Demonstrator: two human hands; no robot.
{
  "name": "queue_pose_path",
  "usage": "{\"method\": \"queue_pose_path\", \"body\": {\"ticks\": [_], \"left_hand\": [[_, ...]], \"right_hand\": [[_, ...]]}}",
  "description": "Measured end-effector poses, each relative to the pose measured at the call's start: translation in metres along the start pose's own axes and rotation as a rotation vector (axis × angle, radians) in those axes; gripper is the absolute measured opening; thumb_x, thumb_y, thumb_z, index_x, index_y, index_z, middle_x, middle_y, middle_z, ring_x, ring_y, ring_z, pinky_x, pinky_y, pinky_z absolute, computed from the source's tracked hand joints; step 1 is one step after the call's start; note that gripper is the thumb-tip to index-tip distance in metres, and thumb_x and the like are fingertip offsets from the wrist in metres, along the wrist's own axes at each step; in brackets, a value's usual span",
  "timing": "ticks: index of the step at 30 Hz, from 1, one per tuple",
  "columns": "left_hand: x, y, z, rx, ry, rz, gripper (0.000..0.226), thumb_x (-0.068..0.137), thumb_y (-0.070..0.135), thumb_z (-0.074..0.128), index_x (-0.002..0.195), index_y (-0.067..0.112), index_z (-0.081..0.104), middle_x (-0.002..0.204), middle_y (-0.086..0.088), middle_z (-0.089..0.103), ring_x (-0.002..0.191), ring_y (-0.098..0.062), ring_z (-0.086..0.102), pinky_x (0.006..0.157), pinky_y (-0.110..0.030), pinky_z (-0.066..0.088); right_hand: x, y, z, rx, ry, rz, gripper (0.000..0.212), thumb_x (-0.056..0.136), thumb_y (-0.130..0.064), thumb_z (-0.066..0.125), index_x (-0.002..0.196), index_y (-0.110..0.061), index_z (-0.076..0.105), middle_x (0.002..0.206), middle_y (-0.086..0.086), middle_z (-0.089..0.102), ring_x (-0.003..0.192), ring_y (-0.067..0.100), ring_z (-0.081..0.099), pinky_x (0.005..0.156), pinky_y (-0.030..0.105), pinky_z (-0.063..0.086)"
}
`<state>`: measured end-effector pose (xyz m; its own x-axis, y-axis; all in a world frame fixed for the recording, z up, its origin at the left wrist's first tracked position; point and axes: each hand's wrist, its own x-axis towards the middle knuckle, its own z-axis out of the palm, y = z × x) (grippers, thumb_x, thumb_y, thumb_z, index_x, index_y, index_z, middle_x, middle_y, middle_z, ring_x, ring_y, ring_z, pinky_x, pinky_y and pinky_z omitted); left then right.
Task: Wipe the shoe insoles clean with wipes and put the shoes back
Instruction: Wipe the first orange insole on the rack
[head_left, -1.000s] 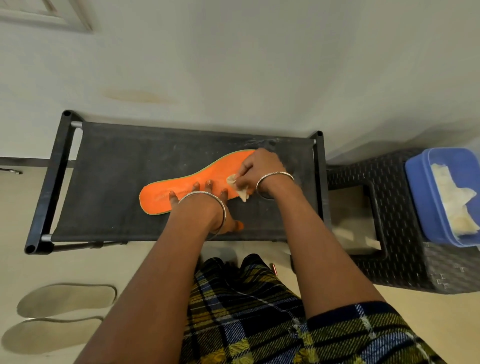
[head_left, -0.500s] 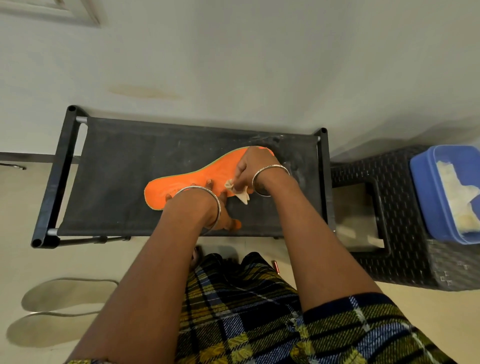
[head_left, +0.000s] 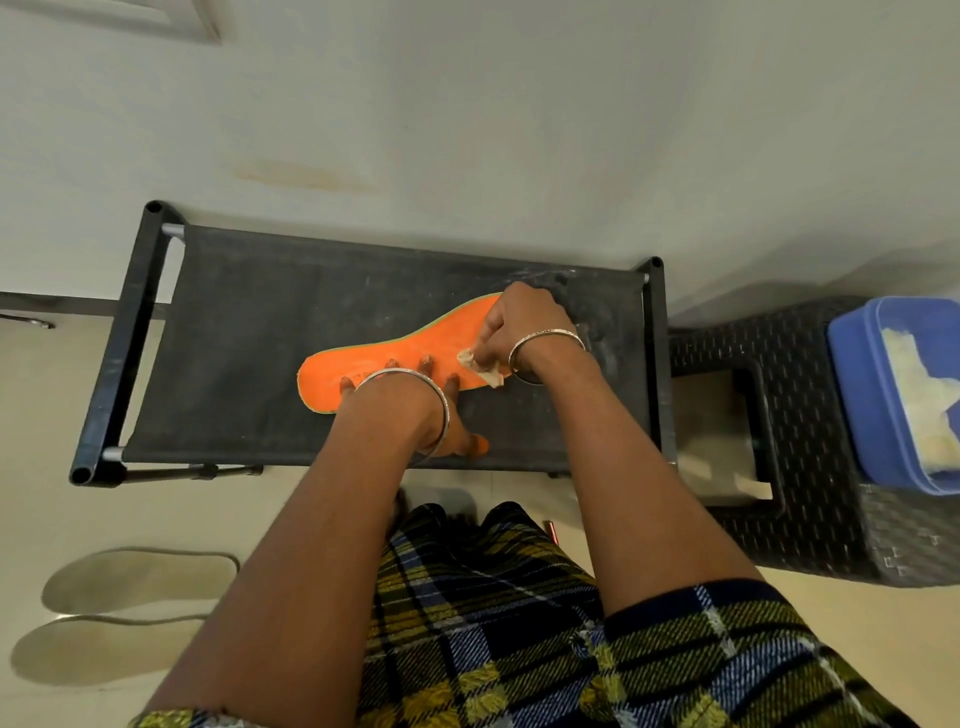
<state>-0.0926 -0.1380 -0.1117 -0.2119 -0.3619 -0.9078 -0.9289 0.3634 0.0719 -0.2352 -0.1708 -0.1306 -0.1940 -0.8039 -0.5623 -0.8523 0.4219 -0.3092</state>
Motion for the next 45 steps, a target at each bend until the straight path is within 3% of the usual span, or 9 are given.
{"method": "queue_pose_path", "body": {"ticks": [4, 10, 15, 18, 24, 28, 31, 39, 45], "left_hand": [[0.003, 0.0, 0.001, 0.007, 0.005, 0.004, 0.099, 0.082, 0.079, 0.04, 0.151, 0.035, -0.016, 0.158, 0.0, -0.027, 0.146, -0.039, -0.017, 0.115, -0.064, 0.008], [0.004, -0.001, 0.001, -0.01, 0.008, 0.001, 0.098, 0.082, 0.079, 0.041, 0.151, 0.037, -0.015, 0.159, 0.001, -0.026, 0.146, -0.037, -0.018, 0.115, -0.064, 0.008], [0.002, -0.005, 0.0, -0.002, 0.01, 0.008, 0.097, 0.084, 0.077, 0.039, 0.151, 0.035, -0.017, 0.158, 0.0, -0.028, 0.146, -0.036, -0.019, 0.115, -0.062, 0.007], [0.0, -0.005, -0.001, 0.0, 0.003, 0.005, 0.097, 0.084, 0.077, 0.038, 0.15, 0.035, -0.019, 0.157, 0.001, -0.029, 0.146, -0.035, -0.019, 0.115, -0.063, 0.008], [0.0, -0.007, -0.002, -0.02, 0.002, 0.01, 0.097, 0.084, 0.076, 0.041, 0.151, 0.036, -0.017, 0.158, 0.001, -0.027, 0.146, -0.036, -0.018, 0.115, -0.063, 0.007], [-0.001, -0.007, -0.001, -0.033, 0.015, 0.013, 0.097, 0.084, 0.076, 0.04, 0.151, 0.035, -0.016, 0.159, 0.001, -0.025, 0.147, -0.035, -0.017, 0.116, -0.062, 0.008], [-0.002, -0.007, -0.001, -0.025, 0.014, 0.012, 0.098, 0.084, 0.077, 0.04, 0.151, 0.034, -0.016, 0.158, 0.001, -0.027, 0.147, -0.035, -0.017, 0.115, -0.062, 0.009], [0.003, -0.007, 0.001, -0.062, 0.005, -0.004, 0.103, 0.081, 0.078, 0.043, 0.15, 0.035, -0.019, 0.159, 0.0, -0.026, 0.147, -0.035, -0.017, 0.115, -0.063, 0.007], [0.002, -0.005, 0.001, -0.037, 0.015, 0.007, 0.1, 0.082, 0.078, 0.041, 0.151, 0.034, -0.018, 0.157, 0.001, -0.029, 0.146, -0.035, -0.02, 0.115, -0.063, 0.007]], "right_hand": [[-0.001, 0.001, 0.0, 0.139, 0.257, -0.031, 0.012, 0.076, -0.032, 0.083, 0.084, -0.024, 0.078, 0.098, -0.001, 0.075, 0.091, 0.022, 0.07, 0.085, 0.04, 0.059], [-0.001, -0.003, -0.003, -0.083, -0.066, 0.028, 0.041, 0.058, -0.033, 0.09, 0.093, -0.018, 0.076, 0.09, 0.002, 0.074, 0.082, 0.022, 0.071, 0.079, 0.04, 0.06], [-0.003, -0.014, 0.003, 0.064, 0.134, -0.048, 0.011, 0.07, -0.021, 0.084, 0.08, -0.021, 0.079, 0.088, -0.001, 0.075, 0.083, 0.02, 0.071, 0.081, 0.035, 0.059], [-0.004, -0.018, 0.005, 0.105, 0.216, -0.083, 0.007, 0.077, -0.021, 0.081, 0.083, -0.019, 0.078, 0.093, -0.001, 0.075, 0.086, 0.018, 0.07, 0.081, 0.032, 0.057], [0.0, -0.015, 0.001, -0.152, -0.094, 0.027, 0.031, 0.059, -0.032, 0.088, 0.084, -0.018, 0.076, 0.079, -0.001, 0.073, 0.073, 0.019, 0.07, 0.073, 0.036, 0.061], [0.0, -0.014, 0.007, 0.039, 0.089, -0.06, 0.014, 0.068, -0.022, 0.083, 0.082, -0.021, 0.079, 0.084, -0.001, 0.075, 0.081, 0.019, 0.069, 0.078, 0.035, 0.059], [-0.001, -0.015, 0.01, 0.132, 0.226, -0.125, 0.006, 0.074, -0.027, 0.083, 0.077, -0.025, 0.078, 0.087, -0.006, 0.075, 0.088, 0.017, 0.069, 0.082, 0.035, 0.057], [0.002, -0.016, 0.004, -0.127, -0.095, -0.043, 0.028, 0.061, -0.029, 0.087, 0.084, -0.017, 0.077, 0.078, 0.001, 0.074, 0.072, 0.019, 0.071, 0.073, 0.037, 0.062], [-0.002, -0.02, 0.008, 0.07, 0.236, -0.106, 0.006, 0.078, -0.021, 0.079, 0.082, -0.025, 0.079, 0.093, -0.006, 0.076, 0.088, 0.017, 0.069, 0.079, 0.032, 0.057]]}}
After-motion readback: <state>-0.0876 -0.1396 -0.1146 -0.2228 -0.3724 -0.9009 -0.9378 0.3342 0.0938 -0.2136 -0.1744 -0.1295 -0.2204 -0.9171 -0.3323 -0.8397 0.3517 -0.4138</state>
